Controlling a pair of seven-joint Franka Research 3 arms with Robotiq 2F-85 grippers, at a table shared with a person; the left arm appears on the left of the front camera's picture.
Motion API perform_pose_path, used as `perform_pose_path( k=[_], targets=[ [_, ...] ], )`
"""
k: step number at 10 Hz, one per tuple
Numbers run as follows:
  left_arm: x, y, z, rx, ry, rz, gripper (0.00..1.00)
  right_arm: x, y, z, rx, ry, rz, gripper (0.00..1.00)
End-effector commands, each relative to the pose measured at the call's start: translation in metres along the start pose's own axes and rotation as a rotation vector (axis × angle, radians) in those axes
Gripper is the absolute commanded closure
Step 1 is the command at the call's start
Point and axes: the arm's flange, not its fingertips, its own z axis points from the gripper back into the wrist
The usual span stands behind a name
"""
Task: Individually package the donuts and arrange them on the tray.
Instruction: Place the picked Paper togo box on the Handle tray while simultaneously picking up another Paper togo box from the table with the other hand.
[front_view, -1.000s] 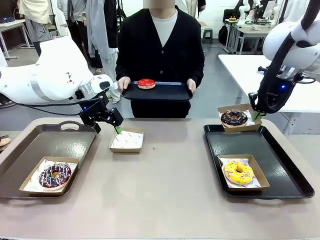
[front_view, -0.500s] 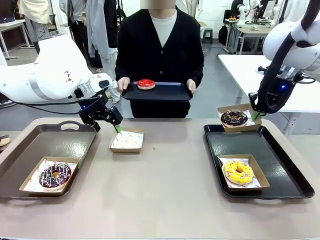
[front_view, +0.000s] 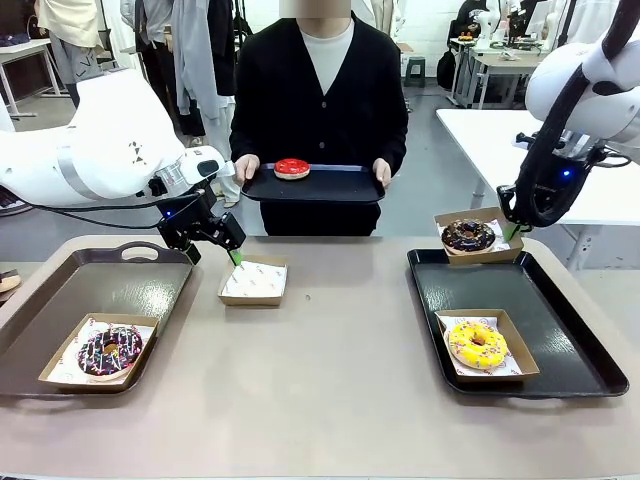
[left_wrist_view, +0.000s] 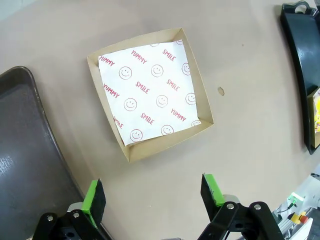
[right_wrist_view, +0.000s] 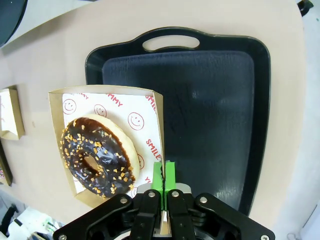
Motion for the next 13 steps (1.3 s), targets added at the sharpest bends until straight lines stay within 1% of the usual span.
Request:
perform_pose_path(
  k=[1,3,6,9,10,13],
  targets=[
    [0.0,0.0,0.0,0.0,0.0,0.0,0.0,0.001,0.007,-0.01,-0.024,0.034,0.013,0.98],
    [0.003,0.009,0.004,0.017,0.063,0.063,0.0,0.003,0.023,-0.021,-0.07,0.068,0.043,0.98],
    [0.02,0.009,-0.01,0.032,0.179,0.152,0.0,0.012,0.033,-0.03,-0.076,0.094,0.065,0.98],
    [0.048,0.008,-0.028,0.142,0.176,0.235,0.0,0.024,0.025,-0.043,-0.069,0.098,0.069,0.98],
    [0.052,0.008,-0.034,0.171,0.169,0.247,0.0,0.026,0.023,-0.05,-0.091,0.097,0.068,0.98],
    [0.061,0.008,-0.05,0.206,0.16,0.268,0.0,0.03,0.018,-0.063,-0.129,0.098,0.047,0.98]
  ],
)
